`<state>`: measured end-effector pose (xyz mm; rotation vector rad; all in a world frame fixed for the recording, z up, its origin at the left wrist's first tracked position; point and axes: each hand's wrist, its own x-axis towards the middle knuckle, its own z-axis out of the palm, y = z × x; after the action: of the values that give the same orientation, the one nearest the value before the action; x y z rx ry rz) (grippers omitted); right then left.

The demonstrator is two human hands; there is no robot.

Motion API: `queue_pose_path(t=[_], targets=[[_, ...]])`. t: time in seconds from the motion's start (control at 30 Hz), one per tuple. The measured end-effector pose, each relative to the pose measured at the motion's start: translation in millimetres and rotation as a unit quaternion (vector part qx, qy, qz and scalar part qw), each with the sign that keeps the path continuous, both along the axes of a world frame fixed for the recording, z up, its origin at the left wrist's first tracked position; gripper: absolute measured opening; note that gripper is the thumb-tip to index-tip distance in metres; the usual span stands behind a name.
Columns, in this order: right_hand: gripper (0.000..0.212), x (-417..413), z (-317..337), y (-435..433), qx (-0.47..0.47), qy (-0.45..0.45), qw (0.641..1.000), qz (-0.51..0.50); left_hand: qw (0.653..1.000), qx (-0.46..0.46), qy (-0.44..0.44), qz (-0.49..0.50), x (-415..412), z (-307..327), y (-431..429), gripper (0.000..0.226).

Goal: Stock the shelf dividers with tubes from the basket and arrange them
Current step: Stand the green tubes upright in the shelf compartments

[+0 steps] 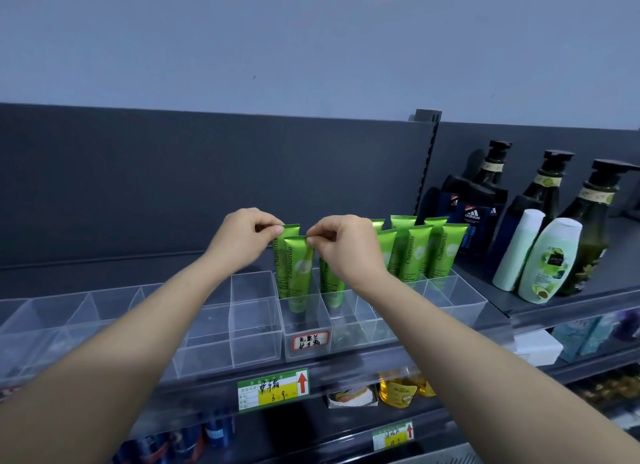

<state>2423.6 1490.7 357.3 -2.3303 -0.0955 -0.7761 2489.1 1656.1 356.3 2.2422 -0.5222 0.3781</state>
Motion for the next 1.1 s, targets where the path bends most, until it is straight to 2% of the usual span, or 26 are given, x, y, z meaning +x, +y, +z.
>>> queue_pose_path(t=[0.4,0.57,0.67,0.83,1.03,1.1], targets=[[0.015,-18.4,2.8,-7.3,-0.115,-0.056,0.992,0.007,0.999,0.048,-0.020,0.006,-10.3,9.3,0.0,0.010],[0.018,-38.4,7.5,-33.6,-0.161,-0.042,0.985,-0.044,0.992,0.082,-0.087,0.032,-24.4,27.8,-10.2,0.014],[0.017,-57.0,4.3,-59.6,-0.194,-0.037,0.977,-0.081,0.977,0.145,-0.150,0.035,-45.3,40.2,-32.6,0.019],[0.024,-96.5,-12.6,-112.2,-0.245,0.022,0.959,-0.139,0.928,0.270,-0.256,0.010,-90.5,38.1,-83.0,0.028],[0.040,-159.4,-46.7,-174.8,-0.285,0.147,0.929,-0.185,0.900,0.314,-0.294,-0.064,-150.2,-3.2,-145.5,0.026],[0.042,-178.2,-61.8,-190.8,-0.295,0.191,0.915,-0.197,0.898,0.326,-0.282,-0.088,-168.8,-24.3,-163.3,0.032]])
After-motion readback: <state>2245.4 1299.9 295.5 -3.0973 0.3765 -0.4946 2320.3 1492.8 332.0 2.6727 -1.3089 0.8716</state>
